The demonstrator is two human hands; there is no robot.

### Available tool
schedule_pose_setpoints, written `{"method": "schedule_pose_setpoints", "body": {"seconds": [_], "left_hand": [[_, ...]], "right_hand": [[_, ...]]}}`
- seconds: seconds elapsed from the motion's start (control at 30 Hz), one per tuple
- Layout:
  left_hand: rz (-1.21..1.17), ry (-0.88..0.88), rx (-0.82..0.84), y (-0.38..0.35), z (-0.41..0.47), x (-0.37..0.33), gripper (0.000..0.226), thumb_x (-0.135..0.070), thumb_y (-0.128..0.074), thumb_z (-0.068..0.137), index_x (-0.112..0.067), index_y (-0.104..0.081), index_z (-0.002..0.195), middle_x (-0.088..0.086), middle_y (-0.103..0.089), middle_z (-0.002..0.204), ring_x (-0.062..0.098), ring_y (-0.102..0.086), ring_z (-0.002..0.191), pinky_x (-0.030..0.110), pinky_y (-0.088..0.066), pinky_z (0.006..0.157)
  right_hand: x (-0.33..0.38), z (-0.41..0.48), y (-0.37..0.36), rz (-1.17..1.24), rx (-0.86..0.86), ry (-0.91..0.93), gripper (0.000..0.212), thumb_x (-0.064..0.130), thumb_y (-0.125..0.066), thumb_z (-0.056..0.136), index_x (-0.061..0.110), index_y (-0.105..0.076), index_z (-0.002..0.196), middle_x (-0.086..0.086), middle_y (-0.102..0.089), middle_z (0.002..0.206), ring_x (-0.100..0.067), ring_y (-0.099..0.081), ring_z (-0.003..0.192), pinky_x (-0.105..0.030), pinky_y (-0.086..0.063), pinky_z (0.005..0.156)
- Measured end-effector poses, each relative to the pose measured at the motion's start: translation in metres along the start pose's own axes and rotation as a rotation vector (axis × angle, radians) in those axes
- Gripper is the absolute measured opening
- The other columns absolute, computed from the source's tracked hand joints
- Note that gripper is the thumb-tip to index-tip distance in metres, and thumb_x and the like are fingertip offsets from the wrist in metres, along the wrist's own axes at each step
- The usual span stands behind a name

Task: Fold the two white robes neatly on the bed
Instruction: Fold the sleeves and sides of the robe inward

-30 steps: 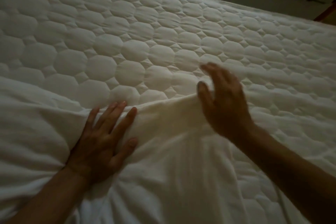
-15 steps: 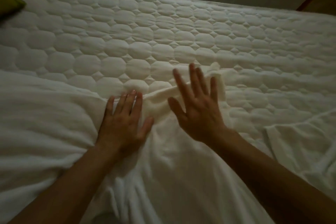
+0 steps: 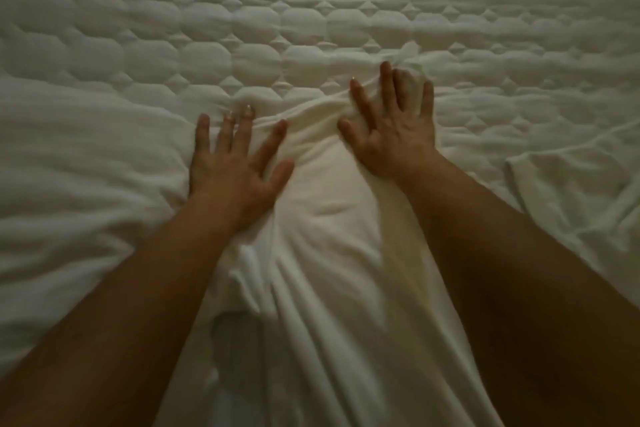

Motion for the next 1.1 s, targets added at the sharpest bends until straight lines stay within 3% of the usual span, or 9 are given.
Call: {"method": "schedule_pose_setpoints", "body": {"seconds": [0.17, 0.27, 0.37, 0.57, 0.73, 0.8, 0.9, 1.0, 1.1], "left_hand": [[-0.023, -0.072, -0.101, 0.044, -0.038, -0.049, 0.068, -0.038, -0.022, 0.103, -0.021, 0.006, 0.163, 0.011, 0.019, 0.169, 0.03, 0.02, 0.156, 0.06, 0.016, 0.121], [-0.22, -0.226, -0.019, 0.016, -0.083, -0.07, 0.071, -0.053, -0.013, 0.102, -0.026, 0.013, 0.161, 0.001, 0.024, 0.168, 0.02, 0.023, 0.155, 0.058, 0.012, 0.123], [-0.243, -0.194, 0.095, -0.012, -0.091, -0.061, 0.078, -0.071, -0.006, 0.094, -0.035, 0.015, 0.16, -0.004, 0.028, 0.167, 0.017, 0.025, 0.154, 0.058, 0.012, 0.122], [-0.171, -0.12, 0.068, -0.001, -0.104, -0.074, 0.072, -0.061, -0.008, 0.101, -0.027, 0.01, 0.162, 0.001, 0.02, 0.17, 0.022, 0.019, 0.156, 0.062, 0.014, 0.121], [-0.337, -0.342, -0.171, -0.01, -0.246, -0.157, 0.066, -0.06, -0.031, 0.1, -0.03, -0.03, 0.159, 0.009, -0.019, 0.169, 0.031, -0.017, 0.156, 0.065, -0.011, 0.121], [-0.294, -0.399, -0.075, -0.036, -0.294, -0.172, 0.067, -0.065, -0.034, 0.097, -0.034, -0.036, 0.156, 0.009, -0.026, 0.167, 0.031, -0.028, 0.153, 0.064, -0.017, 0.119], [-0.198, -0.293, -0.02, -0.049, -0.312, -0.168, 0.073, -0.072, -0.019, 0.096, -0.036, -0.026, 0.159, 0.009, -0.021, 0.169, 0.032, -0.027, 0.153, 0.061, -0.014, 0.12], [-0.168, -0.104, 0.088, -0.02, -0.326, -0.181, 0.076, -0.069, -0.018, 0.099, -0.03, -0.002, 0.163, 0.01, 0.003, 0.171, 0.031, -0.003, 0.158, 0.061, -0.001, 0.122], [-0.485, 0.194, 0.104, 0.003, -0.398, -0.225, 0.082, -0.057, -0.043, 0.099, -0.016, -0.011, 0.163, 0.02, -0.015, 0.167, 0.039, -0.023, 0.151, 0.052, -0.024, 0.121]], "right_hand": [[0.034, -0.069, 0.015, 0.349, -0.013, -0.062, 0.069, 0.062, -0.013, 0.1, 0.034, 0.01, 0.158, -0.008, 0.017, 0.166, -0.027, 0.016, 0.153, -0.057, 0.013, 0.119], [0.021, -0.146, -0.012, 0.277, -0.003, 0.031, 0.063, 0.061, -0.01, 0.1, 0.04, 0.008, 0.157, -0.004, 0.013, 0.167, -0.022, 0.011, 0.154, -0.056, 0.009, 0.121], [-0.016, -0.174, -0.033, 0.242, 0.126, -0.068, 0.066, 0.069, -0.006, 0.095, 0.045, 0.01, 0.155, -0.002, 0.017, 0.167, -0.019, 0.015, 0.153, -0.053, 0.009, 0.121], [-0.013, -0.216, -0.02, 0.366, 0.126, -0.083, 0.071, 0.069, -0.016, 0.097, 0.041, 0.014, 0.156, -0.009, 0.019, 0.166, -0.025, 0.015, 0.153, -0.054, 0.007, 0.122], [-0.031, -0.395, -0.05, 0.265, 0.047, 0.03, 0.065, 0.064, -0.016, 0.1, 0.039, -0.005, 0.159, -0.01, -0.002, 0.168, -0.024, 0.003, 0.155, -0.055, -0.005, 0.123], [-0.06, -0.454, -0.067, 0.247, 0.072, -0.063, 0.066, 0.064, -0.016, 0.099, 0.038, -0.004, 0.159, -0.008, 0.001, 0.168, -0.023, 0.004, 0.155, -0.058, -0.006, 0.122], [-0.113, -0.534, -0.089, 0.285, 0.177, -0.255, 0.071, 0.071, -0.008, 0.094, 0.042, 0.015, 0.155, -0.003, 0.014, 0.167, -0.022, 0.01, 0.154, -0.057, 0.001, 0.122], [-0.14, -0.601, -0.102, 0.306, 0.238, -0.343, 0.073, 0.071, -0.005, 0.093, 0.039, 0.003, 0.158, -0.012, -0.011, 0.167, -0.033, -0.014, 0.153, -0.062, -0.017, 0.117], [-0.148, -0.647, -0.102, 0.404, 0.268, -0.29, 0.072, 0.066, -0.012, 0.097, 0.029, -0.014, 0.159, -0.023, -0.028, 0.16, -0.043, -0.03, 0.144, -0.063, -0.029, 0.11]]}}
Point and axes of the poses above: each hand's wrist, its own z-axis towards the middle knuckle, its own y-axis out of the back of the hand, x = y × z, the point moved 2 cm from there along z, towards the middle knuckle
